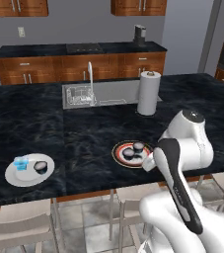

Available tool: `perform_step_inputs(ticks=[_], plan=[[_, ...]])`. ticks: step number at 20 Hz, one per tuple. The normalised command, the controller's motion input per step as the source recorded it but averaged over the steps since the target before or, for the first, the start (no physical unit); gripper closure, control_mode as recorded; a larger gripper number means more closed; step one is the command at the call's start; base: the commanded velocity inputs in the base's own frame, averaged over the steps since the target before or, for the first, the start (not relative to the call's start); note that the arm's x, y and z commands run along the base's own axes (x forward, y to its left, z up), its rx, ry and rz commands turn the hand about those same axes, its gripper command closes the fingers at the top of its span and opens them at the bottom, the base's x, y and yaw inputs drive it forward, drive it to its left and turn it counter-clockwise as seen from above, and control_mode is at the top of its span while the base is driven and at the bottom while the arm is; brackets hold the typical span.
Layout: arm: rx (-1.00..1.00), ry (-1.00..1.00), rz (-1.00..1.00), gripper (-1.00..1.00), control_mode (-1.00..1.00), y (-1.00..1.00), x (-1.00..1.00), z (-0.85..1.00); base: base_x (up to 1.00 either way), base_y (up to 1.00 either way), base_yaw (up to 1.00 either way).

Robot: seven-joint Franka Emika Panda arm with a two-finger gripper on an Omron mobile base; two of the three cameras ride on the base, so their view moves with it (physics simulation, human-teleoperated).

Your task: Place two yogurt containers on each plate.

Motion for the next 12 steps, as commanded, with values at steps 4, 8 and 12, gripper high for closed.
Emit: perform_step_inputs(ticks=[4, 8, 12], plan=[[0.0, -0.27, 0.0, -1.0, -1.0, -0.01, -0.73, 0.0, 0.0, 0.0, 0.0], [0.0, -0.28, 0.0, -1.0, -1.0, -0.04, -0.68, 0.0, 0.0, 0.0, 0.0], [-0.03, -0.27, -0.02, -1.0, -1.0, -0.11, -0.63, 0.0, 0.0, 0.0, 0.0]])
